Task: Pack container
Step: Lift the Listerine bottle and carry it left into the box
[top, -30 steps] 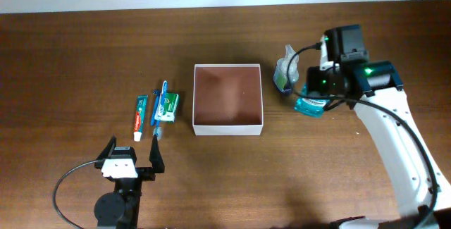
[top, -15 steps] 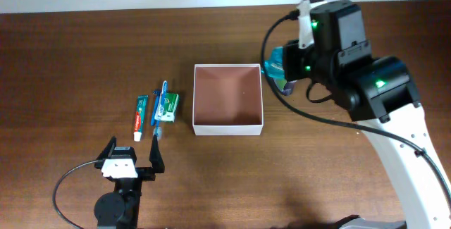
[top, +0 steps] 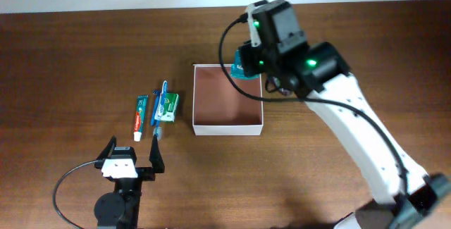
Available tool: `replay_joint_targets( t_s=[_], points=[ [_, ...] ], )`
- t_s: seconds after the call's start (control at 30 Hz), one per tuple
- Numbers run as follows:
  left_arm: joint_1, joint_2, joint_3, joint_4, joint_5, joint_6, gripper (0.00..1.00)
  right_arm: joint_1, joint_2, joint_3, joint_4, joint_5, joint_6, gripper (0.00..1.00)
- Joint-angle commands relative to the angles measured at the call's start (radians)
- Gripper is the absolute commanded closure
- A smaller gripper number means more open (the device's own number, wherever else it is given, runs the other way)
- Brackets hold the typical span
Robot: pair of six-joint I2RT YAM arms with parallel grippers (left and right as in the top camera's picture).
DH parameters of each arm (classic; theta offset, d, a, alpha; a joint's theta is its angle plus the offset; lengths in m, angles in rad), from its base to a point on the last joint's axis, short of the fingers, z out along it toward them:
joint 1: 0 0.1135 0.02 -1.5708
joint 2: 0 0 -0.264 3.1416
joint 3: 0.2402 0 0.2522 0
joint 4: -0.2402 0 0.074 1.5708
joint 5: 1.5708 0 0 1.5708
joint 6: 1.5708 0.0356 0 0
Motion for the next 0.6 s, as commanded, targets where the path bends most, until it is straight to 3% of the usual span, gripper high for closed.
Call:
replay_joint_targets(
  t_s=[0.0, 0.57],
  points=[
    [0.005, -0.007, -0.008, 0.002, -0.007, 0.019, 0.01, 0.008, 0.019, 0.027, 0.043, 0.028, -0.006, 0.86],
    [0.005, -0.007, -0.008, 0.002, -0.007, 0.019, 0.01, 0.008, 0.121, 0.026, 0.043, 0.065, -0.119, 0.85]
  ],
)
